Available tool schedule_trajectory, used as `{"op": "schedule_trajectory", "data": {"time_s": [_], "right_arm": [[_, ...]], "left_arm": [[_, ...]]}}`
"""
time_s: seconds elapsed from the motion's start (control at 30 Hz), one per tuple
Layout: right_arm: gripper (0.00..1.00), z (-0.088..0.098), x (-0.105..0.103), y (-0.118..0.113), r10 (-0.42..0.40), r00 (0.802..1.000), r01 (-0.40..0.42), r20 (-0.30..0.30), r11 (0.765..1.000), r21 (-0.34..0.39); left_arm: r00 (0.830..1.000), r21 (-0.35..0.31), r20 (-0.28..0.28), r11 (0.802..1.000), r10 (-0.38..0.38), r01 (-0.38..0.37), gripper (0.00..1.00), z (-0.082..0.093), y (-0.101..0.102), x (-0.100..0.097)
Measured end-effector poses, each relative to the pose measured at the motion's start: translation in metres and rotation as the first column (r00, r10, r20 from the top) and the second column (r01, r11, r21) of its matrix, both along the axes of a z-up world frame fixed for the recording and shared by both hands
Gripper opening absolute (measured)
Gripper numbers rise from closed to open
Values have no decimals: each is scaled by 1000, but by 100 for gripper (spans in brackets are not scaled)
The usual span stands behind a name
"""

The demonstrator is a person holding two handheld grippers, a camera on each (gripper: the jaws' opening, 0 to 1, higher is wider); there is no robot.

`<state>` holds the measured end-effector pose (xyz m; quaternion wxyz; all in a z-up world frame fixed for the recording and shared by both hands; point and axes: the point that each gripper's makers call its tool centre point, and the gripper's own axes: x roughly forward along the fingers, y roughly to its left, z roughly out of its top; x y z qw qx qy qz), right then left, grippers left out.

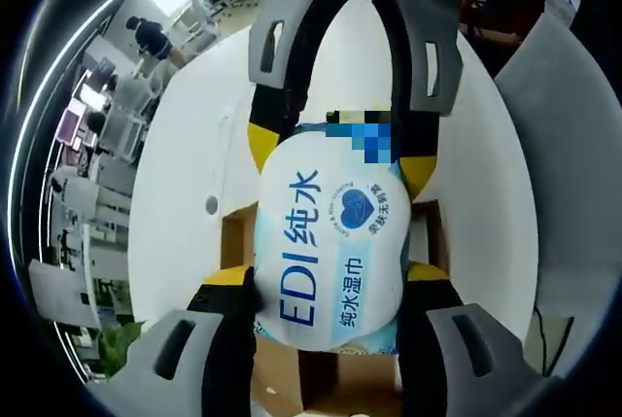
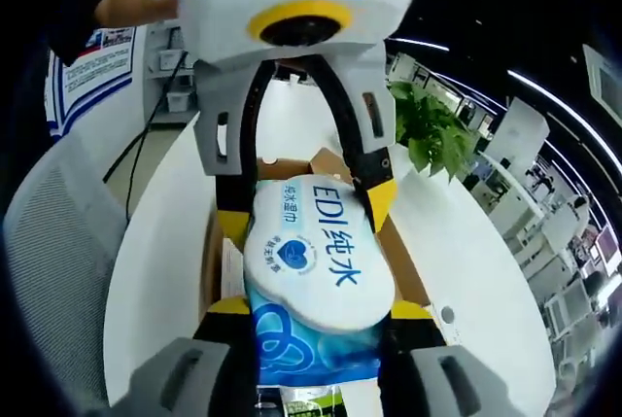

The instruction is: Operate the shoe box by opening the lid, removing the specified soft item, and placing it in the target area until the item is outside and the box remains undamaged.

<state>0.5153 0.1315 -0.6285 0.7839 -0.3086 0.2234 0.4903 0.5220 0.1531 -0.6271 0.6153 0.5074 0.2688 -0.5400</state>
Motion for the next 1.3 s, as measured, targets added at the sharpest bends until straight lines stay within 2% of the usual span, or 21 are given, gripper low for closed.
{"op": "schedule_trajectory", "data": {"time_s": [0.23, 0.7, 1.03, 1.3], "right_arm": [[44, -2, -3, -30, -19, 1000, 19, -5, 1000, -8], [44, -12, -9, -77, -33, 999, 32, -29, 999, -24], [44, -29, -8, -99, -26, 998, 24, -51, 999, -46], [44, -54, -8, -110, -6, 998, 2, -66, 998, -65]], "left_arm": [[1000, -12, -7, 1000, -18, 18, 57, -2, -30, -2], [999, -41, -35, 999, -36, 35, 57, -12, -75, -7], [998, -54, -59, 998, -27, 24, 57, -32, -99, -6], [997, -64, -79, 998, -12, 7, 58, -59, -111, -1]]}}
